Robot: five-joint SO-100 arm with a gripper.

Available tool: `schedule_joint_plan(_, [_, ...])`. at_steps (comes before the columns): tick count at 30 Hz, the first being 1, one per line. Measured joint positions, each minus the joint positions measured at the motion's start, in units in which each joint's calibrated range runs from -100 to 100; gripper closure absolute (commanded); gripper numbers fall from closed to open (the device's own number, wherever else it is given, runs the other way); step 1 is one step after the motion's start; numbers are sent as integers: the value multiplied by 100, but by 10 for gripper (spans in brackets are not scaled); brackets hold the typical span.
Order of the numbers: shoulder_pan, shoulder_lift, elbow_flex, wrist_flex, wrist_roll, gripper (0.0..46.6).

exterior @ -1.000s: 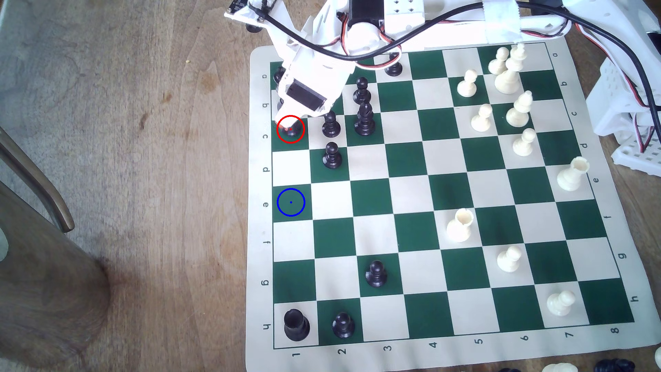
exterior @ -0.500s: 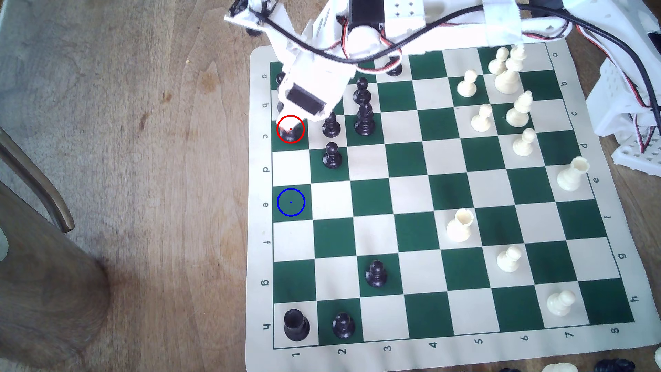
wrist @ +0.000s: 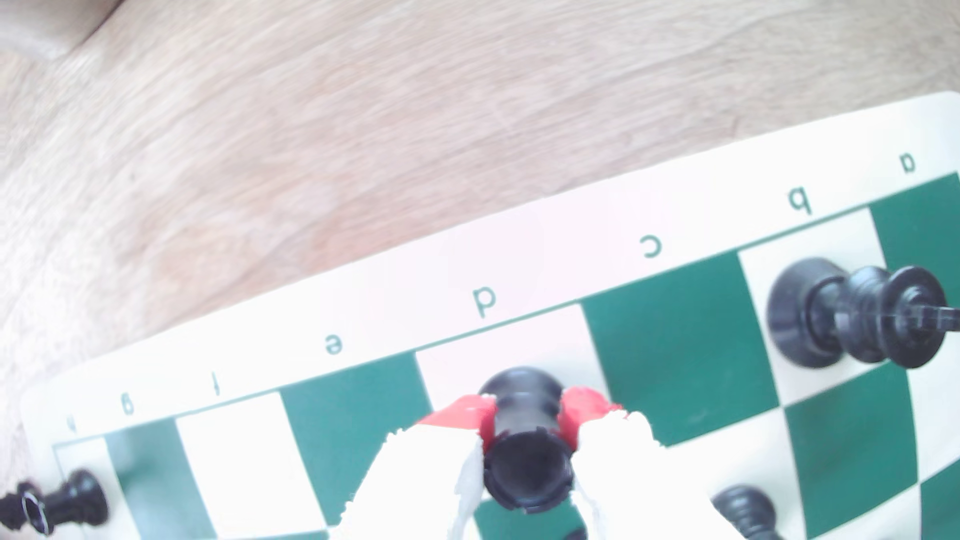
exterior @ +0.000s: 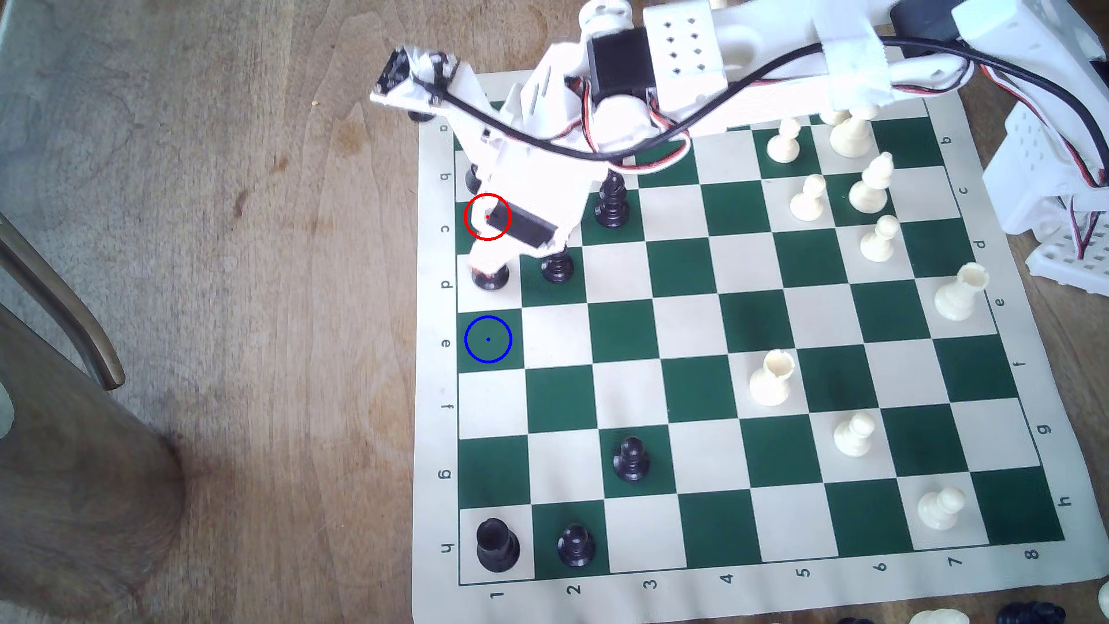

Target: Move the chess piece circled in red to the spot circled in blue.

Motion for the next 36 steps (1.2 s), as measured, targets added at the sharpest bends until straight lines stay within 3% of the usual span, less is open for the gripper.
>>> schedule_joint_plan(20, [-538, -92, 0, 0, -29, 464])
schedule_joint_plan(36, [-546, -92, 0, 0, -29, 464])
